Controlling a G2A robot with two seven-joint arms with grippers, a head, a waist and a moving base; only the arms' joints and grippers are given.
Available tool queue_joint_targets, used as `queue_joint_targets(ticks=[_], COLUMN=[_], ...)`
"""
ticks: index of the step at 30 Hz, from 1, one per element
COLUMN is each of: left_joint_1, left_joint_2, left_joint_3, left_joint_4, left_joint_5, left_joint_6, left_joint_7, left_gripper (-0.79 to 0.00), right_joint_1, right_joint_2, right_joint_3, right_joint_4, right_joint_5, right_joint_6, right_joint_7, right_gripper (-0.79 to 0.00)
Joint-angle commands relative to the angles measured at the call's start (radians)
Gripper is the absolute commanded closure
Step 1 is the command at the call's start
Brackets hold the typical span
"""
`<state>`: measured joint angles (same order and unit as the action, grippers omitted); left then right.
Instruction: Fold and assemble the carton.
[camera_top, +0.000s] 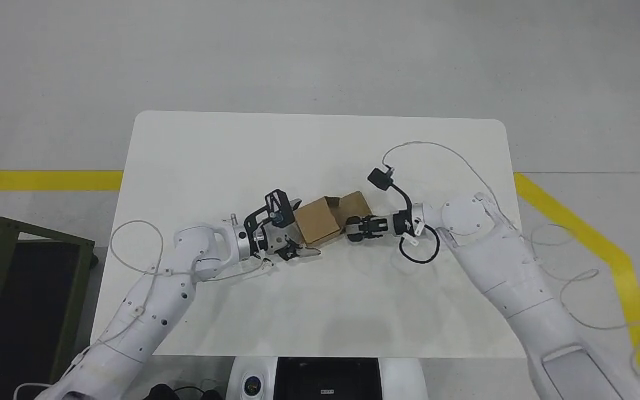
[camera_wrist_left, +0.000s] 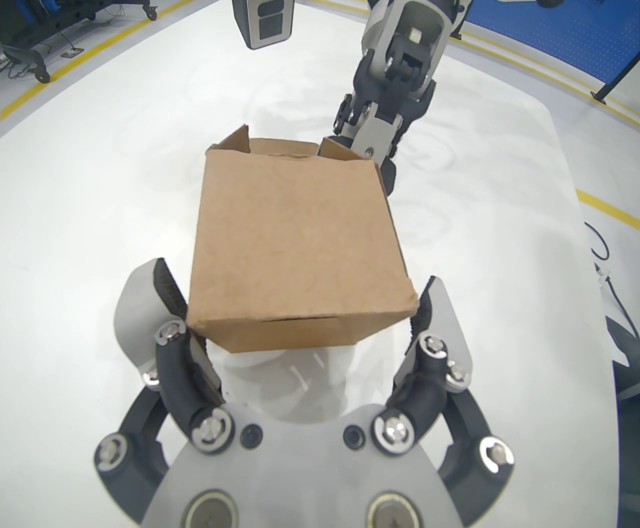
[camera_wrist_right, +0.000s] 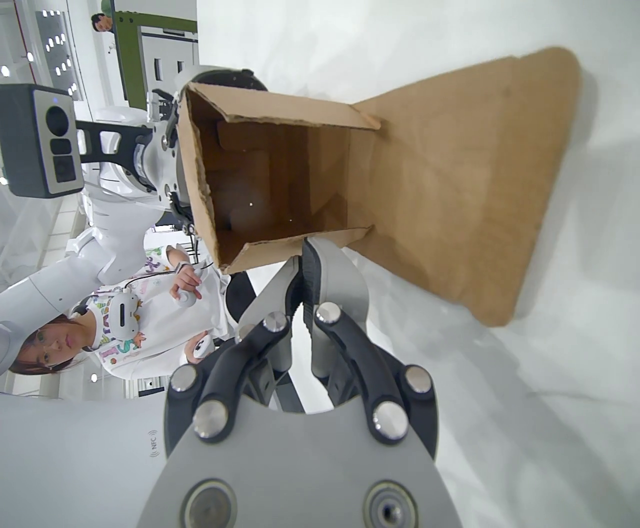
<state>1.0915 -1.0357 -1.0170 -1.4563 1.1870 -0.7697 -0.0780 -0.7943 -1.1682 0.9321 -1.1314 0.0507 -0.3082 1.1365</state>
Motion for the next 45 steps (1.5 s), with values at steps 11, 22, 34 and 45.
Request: queue_joint_targets(ticks=[11,22,34,45], left_joint_1=[-0.001,-0.004,-0.005,-0.011], left_joint_2=[-0.008,-0.011,-0.014,-0.021], left_joint_3=[0.009,0.005,0.005,0.011], left_joint_4=[0.000,0.007,0.005,0.014], left_joint_5=[-0.013,-0.017,-0.032,-0.025], left_joint_6=[0.015,0.012,0.002,0.011], left_joint_7=[-0.016,-0.034,-0.046,-0.029], left_gripper=[-0.785,-0.785,-0.785,-0.785], right_joint_1=[0.065,0.088,0.085,0.030], right_joint_2=[-0.017,-0.057,-0.072,-0.022], right_joint_3=[-0.018,-0.099,-0.120,-0.011], right_joint_4=[0.080,0.115,0.112,0.064], right_joint_5=[0.026,0.098,0.123,0.092], right_joint_6=[-0.051,-0.064,-0.072,-0.035], right_joint_7=[-0.029,-0.007,-0.014,0.029], right_gripper=[0.000,0.000,0.000,0.000])
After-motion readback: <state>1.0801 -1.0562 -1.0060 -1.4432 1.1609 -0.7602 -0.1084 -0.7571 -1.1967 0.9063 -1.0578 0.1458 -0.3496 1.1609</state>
